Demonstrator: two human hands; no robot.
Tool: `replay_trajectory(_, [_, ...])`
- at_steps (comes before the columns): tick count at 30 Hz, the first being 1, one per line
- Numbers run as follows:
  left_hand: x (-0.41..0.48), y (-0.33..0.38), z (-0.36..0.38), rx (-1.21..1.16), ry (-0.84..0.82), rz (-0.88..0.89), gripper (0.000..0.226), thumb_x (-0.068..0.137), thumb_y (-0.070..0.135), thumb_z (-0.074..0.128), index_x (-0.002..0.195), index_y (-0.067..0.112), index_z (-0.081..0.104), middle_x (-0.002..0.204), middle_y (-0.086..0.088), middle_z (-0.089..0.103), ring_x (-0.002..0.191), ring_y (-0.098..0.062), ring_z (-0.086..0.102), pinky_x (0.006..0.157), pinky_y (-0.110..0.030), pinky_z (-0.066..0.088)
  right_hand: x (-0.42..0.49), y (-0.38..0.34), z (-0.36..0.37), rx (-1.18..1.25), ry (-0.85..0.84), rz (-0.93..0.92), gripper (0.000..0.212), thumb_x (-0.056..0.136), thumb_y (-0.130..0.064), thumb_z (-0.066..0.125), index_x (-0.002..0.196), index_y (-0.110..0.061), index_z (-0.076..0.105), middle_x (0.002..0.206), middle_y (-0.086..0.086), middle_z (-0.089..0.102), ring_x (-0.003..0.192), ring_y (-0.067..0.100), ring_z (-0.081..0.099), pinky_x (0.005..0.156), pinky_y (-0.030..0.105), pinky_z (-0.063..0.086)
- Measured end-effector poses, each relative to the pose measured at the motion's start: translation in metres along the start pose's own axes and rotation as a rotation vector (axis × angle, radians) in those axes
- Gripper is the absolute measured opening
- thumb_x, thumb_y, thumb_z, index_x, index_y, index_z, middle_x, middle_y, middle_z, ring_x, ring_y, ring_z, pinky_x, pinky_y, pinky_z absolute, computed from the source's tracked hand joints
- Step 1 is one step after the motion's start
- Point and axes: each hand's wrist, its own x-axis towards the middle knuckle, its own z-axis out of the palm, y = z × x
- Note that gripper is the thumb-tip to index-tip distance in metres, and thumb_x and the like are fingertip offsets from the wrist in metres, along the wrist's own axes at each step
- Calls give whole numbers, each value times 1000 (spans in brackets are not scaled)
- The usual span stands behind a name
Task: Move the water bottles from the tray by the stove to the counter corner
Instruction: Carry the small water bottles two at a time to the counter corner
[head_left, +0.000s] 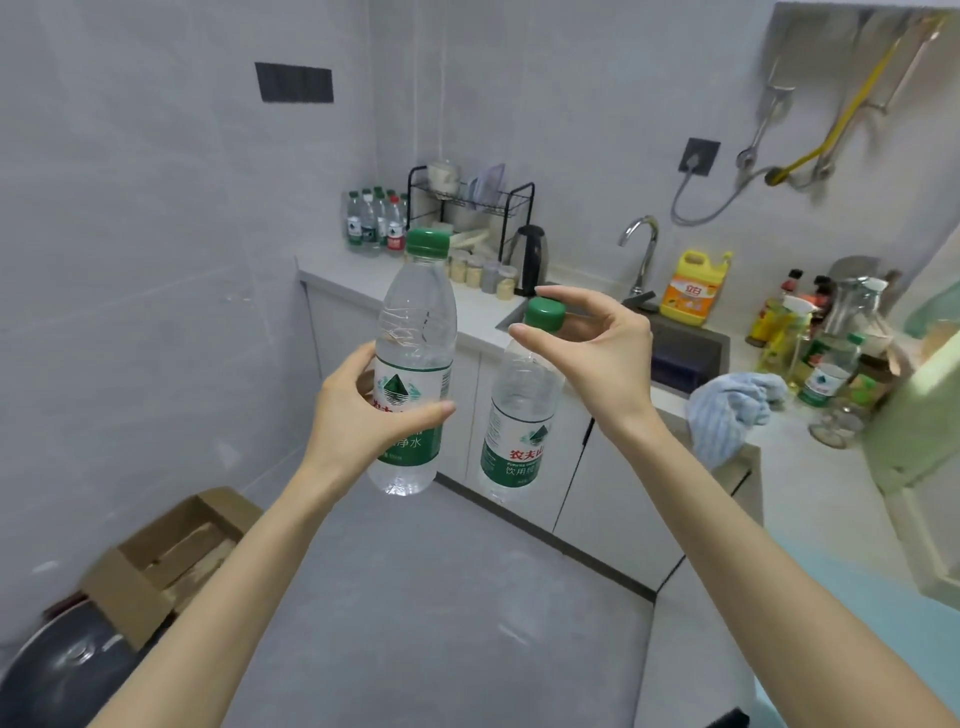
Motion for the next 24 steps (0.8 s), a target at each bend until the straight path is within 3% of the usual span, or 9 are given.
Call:
replay_trajectory(7, [95, -48, -34, 19, 57, -10, 58, 56, 17, 92, 107, 24, 64, 95, 10, 73, 87, -1, 69, 74, -16, 55, 76, 46, 81, 42, -53, 12, 40, 66, -11, 88, 103, -14, 74, 91, 1, 76, 82, 9, 74, 75, 20, 56])
replay_trajectory(12, [175, -80, -65, 29, 59, -23, 60, 56, 15, 92, 109, 21, 64, 96, 9, 73, 86, 1, 68, 73, -14, 54, 138, 72, 143, 50, -54, 24, 39, 65, -11, 89, 102, -14, 74, 88, 1, 77, 81, 12, 74, 78, 28, 59])
replay_trajectory(16, [242, -106, -90, 35, 49, -28, 62, 56, 13, 92, 110, 22, 63, 98, 11, 72, 85, 4, 67, 73, -11, 52, 189, 89, 189, 60, -45, 28, 39, 66, -8, 88, 101, -13, 74, 88, 2, 77, 82, 13, 74, 77, 26, 58])
replay_trajectory(21, [315, -136, -114, 31, 69, -57, 66, 55, 17, 94, 112, 23, 62, 101, 9, 73, 92, -3, 69, 83, -24, 55, 246, 114, 238, 46, -46, 24, 40, 66, -9, 88, 104, -10, 73, 90, 3, 76, 83, 13, 74, 78, 27, 59])
replay_trajectory(24, [353, -153, -122, 19, 88, -82, 63, 55, 16, 93, 108, 30, 62, 95, 14, 73, 89, 0, 69, 78, -19, 55, 279, 131, 263, 49, -61, 44, 41, 67, -8, 87, 105, -10, 72, 91, 3, 76, 84, 13, 74, 79, 27, 60])
